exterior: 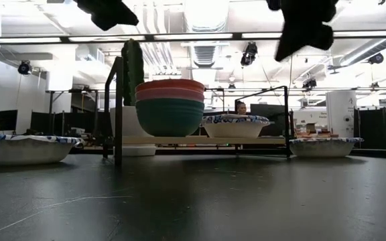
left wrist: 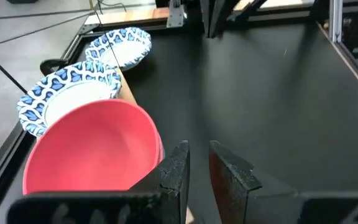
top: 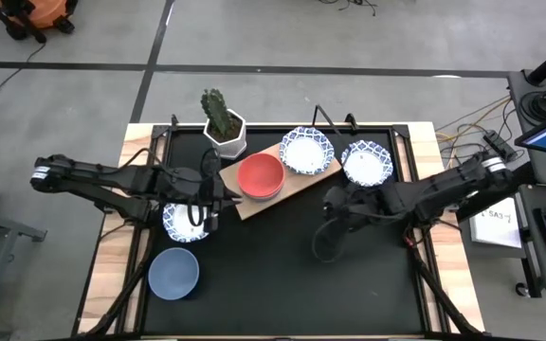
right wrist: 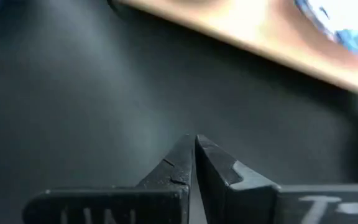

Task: Place and stack bowls onto a shelf
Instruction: Stack the white bowl on top of the white bowl on the shelf

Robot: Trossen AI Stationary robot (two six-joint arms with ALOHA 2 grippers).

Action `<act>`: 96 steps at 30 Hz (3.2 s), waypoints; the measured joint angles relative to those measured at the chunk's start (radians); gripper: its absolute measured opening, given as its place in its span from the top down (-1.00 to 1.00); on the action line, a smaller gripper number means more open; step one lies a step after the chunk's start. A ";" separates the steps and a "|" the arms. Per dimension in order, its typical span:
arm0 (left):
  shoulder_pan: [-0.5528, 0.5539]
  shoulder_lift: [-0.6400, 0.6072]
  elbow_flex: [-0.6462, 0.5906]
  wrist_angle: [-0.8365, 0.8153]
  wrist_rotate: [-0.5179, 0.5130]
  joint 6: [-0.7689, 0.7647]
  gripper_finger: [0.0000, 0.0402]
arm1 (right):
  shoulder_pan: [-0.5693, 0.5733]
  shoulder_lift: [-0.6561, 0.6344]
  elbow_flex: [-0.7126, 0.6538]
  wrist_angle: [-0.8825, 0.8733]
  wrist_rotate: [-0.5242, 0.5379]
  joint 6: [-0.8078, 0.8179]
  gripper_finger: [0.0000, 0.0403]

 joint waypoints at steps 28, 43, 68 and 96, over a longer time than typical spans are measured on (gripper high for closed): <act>0.001 -0.038 0.000 -0.017 -0.036 0.158 0.79 | -0.492 -0.186 -0.318 -0.119 -0.092 -0.583 0.72; 0.001 -0.037 -0.001 -0.053 -0.038 0.169 0.79 | -0.553 -0.146 -0.394 -0.018 -0.035 -0.719 0.25; 0.001 -0.037 -0.001 -0.059 -0.038 0.183 0.79 | -0.567 0.038 -0.433 0.031 0.014 -0.496 0.53; 0.001 -0.269 -0.143 0.071 -0.099 0.173 0.79 | -0.415 -0.214 -0.219 -0.078 -0.619 -0.159 0.95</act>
